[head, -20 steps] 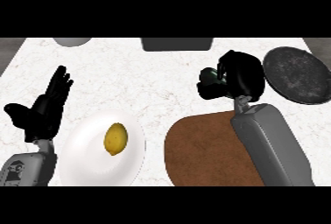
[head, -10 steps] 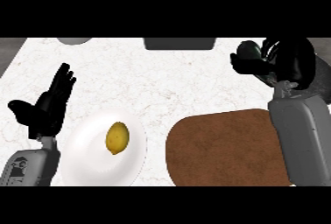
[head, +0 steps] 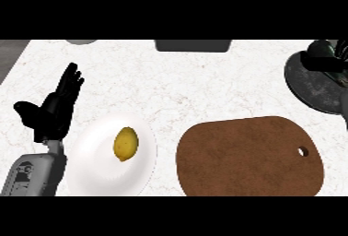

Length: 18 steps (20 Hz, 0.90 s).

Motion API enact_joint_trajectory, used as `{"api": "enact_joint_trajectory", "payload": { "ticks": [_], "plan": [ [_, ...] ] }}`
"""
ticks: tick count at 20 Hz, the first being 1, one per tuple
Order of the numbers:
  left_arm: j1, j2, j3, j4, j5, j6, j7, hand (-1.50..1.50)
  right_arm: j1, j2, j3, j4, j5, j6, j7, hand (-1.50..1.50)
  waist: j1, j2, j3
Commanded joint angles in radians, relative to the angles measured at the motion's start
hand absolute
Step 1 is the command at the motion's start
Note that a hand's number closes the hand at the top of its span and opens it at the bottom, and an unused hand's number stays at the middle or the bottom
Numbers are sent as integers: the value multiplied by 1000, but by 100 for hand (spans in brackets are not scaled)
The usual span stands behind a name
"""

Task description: Pick the eggplant from the cutting board and place it in the pan

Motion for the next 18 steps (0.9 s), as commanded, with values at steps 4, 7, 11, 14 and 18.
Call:
{"api": "enact_joint_trajectory", "payload": {
  "ticks": [4, 7, 11, 14, 18],
  "plan": [
    [17, -34, -36, 1, -16, -5, -40, 0, -60, -131, -87, 395, 51, -207, -183, 150, 34, 14, 2],
    [-25, 2, 6, 17, 23, -35, -8, 0, -95, -210, -142, 507, -5, -181, -284, 150, 38, 18, 3],
    [-2, -16, -22, -24, 9, -29, -10, 0, -64, -184, -179, 614, -22, -301, -376, 150, 54, 21, 6],
    [-37, -7, -2, 15, 11, -24, -11, 0, -84, -183, -261, 642, -127, -239, -437, 150, 48, 25, 9],
    [-38, -14, -12, 15, 4, -22, -12, 0, -106, -206, -285, 749, -165, -27, -431, -150, 54, 27, 9]
  ]
}}
